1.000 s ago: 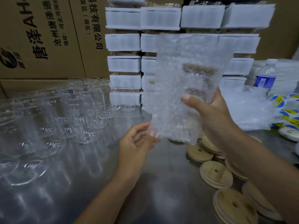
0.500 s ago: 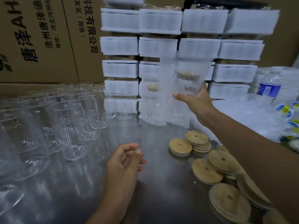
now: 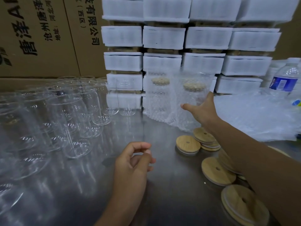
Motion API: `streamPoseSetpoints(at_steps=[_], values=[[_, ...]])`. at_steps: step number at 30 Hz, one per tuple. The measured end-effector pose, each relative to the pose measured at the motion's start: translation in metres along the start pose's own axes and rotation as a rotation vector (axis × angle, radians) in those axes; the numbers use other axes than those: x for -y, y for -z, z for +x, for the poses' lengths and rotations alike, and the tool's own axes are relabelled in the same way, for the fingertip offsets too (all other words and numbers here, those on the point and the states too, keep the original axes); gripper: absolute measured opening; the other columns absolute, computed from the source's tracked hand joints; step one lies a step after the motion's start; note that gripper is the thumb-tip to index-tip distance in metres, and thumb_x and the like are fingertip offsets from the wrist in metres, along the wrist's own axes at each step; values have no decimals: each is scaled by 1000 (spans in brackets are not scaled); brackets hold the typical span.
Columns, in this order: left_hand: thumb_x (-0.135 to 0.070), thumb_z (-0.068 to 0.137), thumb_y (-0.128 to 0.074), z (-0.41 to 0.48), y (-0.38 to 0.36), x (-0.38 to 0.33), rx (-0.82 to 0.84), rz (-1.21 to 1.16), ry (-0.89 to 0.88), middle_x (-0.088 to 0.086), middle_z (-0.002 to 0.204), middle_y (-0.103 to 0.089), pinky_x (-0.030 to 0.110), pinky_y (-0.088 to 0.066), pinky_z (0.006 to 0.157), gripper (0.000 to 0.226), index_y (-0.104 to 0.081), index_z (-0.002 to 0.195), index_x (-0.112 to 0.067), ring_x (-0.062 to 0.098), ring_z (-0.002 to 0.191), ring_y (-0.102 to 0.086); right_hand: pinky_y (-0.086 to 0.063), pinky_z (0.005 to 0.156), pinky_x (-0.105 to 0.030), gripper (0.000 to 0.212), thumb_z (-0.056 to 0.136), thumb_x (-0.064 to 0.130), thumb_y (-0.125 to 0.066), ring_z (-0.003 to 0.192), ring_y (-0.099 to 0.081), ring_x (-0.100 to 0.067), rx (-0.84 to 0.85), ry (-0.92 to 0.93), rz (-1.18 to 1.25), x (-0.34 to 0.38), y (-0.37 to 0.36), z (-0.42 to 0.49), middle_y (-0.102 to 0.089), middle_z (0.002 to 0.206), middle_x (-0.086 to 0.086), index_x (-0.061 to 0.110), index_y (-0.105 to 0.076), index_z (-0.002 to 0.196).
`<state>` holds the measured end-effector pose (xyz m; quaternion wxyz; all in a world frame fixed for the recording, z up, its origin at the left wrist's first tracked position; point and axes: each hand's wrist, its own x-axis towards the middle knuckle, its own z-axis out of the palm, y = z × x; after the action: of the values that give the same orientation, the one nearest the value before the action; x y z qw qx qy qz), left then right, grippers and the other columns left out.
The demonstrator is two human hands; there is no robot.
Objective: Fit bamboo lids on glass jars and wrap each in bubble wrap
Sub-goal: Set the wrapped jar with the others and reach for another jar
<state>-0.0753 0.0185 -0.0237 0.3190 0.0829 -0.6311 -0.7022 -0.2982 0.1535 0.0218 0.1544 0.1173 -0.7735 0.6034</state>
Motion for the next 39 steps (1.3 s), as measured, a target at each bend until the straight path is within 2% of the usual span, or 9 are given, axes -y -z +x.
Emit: streamPoseSetpoints(at_steps=[6,10,14,19,22,25,27,35,39], values=[[3,88,-57,1,1,-1,-10,1,-1,-8,57,-64,17,-52,54,18,-65,83,-12,2,58,-63,-34,92,-27,103,72,32,-83,125,-38,-16,3,4,-13,1,-3,-1,-36,138,0,16,-14,147],[3,89,-56,0,1,-1,-8,-9,22,-10,59,-64,16,-51,54,18,-64,86,-12,1,59,-62,-28,114,-38,112,70,30,-84,141,-26,-22,20,20,29,9,-2,-12,-22,154,-6,16,-7,150],[5,88,-56,-1,1,-2,-9,12,33,-12,60,-63,16,-52,54,20,-64,86,-13,1,59,-62,-22,116,-40,106,75,44,-76,144,-14,-20,-141,22,70,38,-8,-33,-15,156,-4,19,-7,151],[6,88,-55,-1,-3,0,-50,56,63,-12,53,-61,18,-48,51,24,-63,80,-15,0,51,-58,-25,113,-36,58,88,30,-62,127,-30,-16,-409,469,92,97,-19,-62,-34,131,0,8,-34,134],[6,88,-56,-2,-3,2,-88,69,92,-11,52,-61,24,-43,50,25,-63,78,-16,7,49,-53,-34,94,-14,38,87,22,-60,110,-45,-17,-159,697,110,116,-48,-73,-45,113,1,8,-45,119],[6,88,-56,-2,-2,5,-111,86,113,-6,49,-61,27,-44,51,27,-64,74,-16,13,49,-53,-35,85,-7,35,90,21,-61,105,-47,-13,224,559,44,108,-92,-75,-50,113,-2,16,-42,118],[9,87,-55,-3,-2,7,-121,67,134,-2,48,-60,21,-45,46,28,-64,73,-14,12,45,-54,-39,98,-24,47,92,28,-59,115,-45,-16,345,388,-15,91,-124,-67,-46,127,-6,13,-37,130],[14,83,-58,11,0,11,-192,15,209,3,44,-60,20,-44,37,43,-64,56,-19,10,34,-54,-32,109,-42,85,86,43,-65,134,-35,-31,197,-7,3,48,-197,-7,-32,146,-14,6,-15,145],[-19,60,-60,17,0,10,-201,16,212,-4,43,-61,13,-40,38,28,-61,42,-41,4,33,-51,-28,113,-47,114,74,48,-76,141,-26,-31,243,-60,-26,33,-223,12,-21,154,-15,8,-1,150]])
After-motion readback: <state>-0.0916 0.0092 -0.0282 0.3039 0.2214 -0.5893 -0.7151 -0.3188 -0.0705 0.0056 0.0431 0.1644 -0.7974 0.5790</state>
